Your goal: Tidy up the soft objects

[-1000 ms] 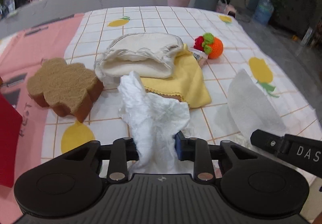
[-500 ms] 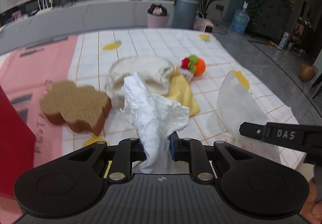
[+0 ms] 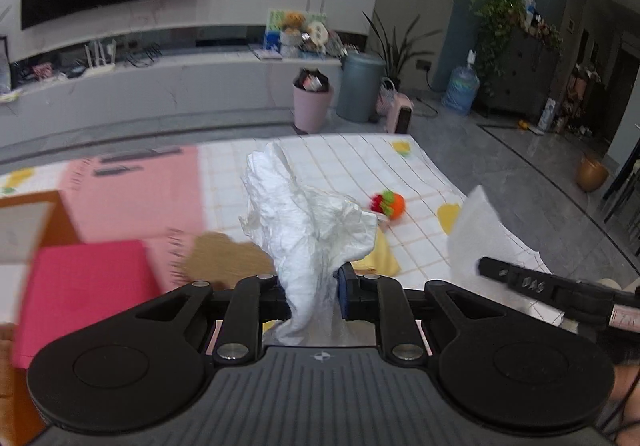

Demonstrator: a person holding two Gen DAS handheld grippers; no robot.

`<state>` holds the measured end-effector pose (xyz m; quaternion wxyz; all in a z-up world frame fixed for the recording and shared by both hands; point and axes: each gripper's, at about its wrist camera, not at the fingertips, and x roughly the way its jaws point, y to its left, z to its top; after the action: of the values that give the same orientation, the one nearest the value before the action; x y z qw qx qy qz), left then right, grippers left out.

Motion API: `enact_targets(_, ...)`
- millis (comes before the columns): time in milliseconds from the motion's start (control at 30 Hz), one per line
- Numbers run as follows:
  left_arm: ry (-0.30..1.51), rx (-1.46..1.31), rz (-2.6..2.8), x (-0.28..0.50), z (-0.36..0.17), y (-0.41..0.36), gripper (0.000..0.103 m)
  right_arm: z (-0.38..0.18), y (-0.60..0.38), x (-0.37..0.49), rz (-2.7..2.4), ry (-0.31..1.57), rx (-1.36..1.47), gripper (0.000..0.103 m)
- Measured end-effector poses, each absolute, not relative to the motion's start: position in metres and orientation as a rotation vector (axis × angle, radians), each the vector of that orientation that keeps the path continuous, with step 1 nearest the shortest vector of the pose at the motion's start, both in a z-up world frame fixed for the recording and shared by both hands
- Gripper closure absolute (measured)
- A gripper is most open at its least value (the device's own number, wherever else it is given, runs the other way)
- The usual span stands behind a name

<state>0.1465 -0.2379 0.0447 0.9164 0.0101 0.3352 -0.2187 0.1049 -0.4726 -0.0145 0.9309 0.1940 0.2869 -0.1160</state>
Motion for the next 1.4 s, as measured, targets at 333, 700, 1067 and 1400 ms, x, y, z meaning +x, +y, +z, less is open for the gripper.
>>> enact_targets(333, 0.571, -0.087, -0.251, 0.126, 0.106, -0.098, 0.082, 0.061, -0.401, 0.072, -0.220, 0.426, 0.307, 0.103)
enact_targets(700, 0.543, -0.173, -0.047, 0.120, 0.106, 0.004, 0.082, 0.124, -0.244, 0.079, 0.103, 0.346, 0.232, 0.103)
enact_targets(1067, 0.586, -0.112, 0.002, 0.182, 0.058, 0.051, 0.082, 0.086, -0.115, 0.153, 0.362, 0.420, 0.265, 0.103)
enact_targets(1400, 0.780, 0.158, 0.085, 0.213, -0.018, 0.030, 0.081, 0.021, -0.064, 0.236, 0.370, 0.546, 0.268, 0.103)
